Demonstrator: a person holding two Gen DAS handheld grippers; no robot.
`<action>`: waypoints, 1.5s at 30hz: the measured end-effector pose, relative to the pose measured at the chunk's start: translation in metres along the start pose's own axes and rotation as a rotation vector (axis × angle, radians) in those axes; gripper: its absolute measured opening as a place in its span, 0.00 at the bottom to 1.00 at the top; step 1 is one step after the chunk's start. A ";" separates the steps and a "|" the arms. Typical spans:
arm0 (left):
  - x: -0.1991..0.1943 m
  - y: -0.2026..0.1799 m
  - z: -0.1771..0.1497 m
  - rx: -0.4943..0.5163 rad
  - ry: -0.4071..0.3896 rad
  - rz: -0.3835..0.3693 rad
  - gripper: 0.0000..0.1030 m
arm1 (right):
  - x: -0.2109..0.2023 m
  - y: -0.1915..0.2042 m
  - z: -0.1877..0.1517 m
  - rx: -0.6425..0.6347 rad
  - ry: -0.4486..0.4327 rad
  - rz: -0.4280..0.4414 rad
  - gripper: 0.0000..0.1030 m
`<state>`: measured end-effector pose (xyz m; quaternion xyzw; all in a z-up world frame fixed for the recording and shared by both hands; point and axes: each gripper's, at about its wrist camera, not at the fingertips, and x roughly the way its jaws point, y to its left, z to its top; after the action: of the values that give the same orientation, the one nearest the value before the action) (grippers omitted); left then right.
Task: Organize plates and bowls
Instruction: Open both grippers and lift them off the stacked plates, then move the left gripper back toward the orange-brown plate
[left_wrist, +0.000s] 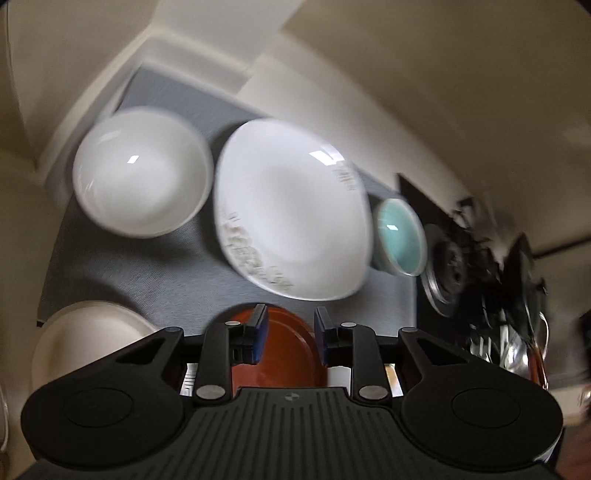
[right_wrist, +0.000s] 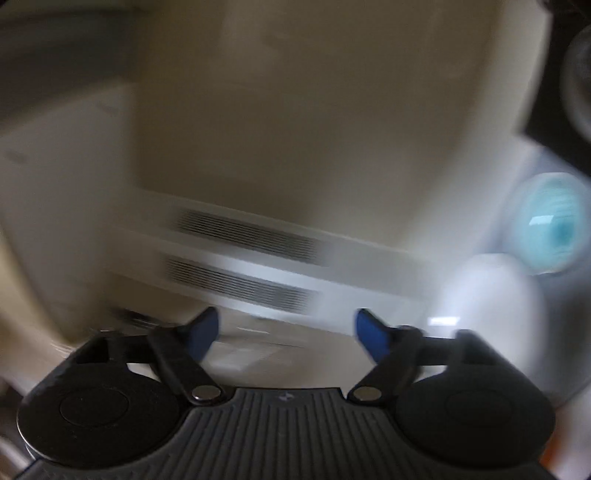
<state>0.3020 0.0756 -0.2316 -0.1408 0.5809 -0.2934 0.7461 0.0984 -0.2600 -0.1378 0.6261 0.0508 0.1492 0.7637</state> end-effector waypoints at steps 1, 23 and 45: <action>-0.007 -0.008 -0.003 0.025 -0.014 -0.006 0.28 | 0.001 0.018 -0.002 -0.019 0.002 0.058 0.88; -0.076 -0.105 -0.049 0.350 -0.155 -0.130 0.40 | 0.003 0.116 -0.023 -0.157 0.010 0.152 0.98; -0.085 -0.100 -0.067 0.354 -0.154 -0.062 0.44 | -0.001 0.147 -0.041 -0.290 0.045 0.145 1.00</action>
<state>0.1984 0.0566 -0.1287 -0.0472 0.4570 -0.4022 0.7920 0.0621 -0.1961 -0.0039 0.5077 0.0002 0.2237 0.8320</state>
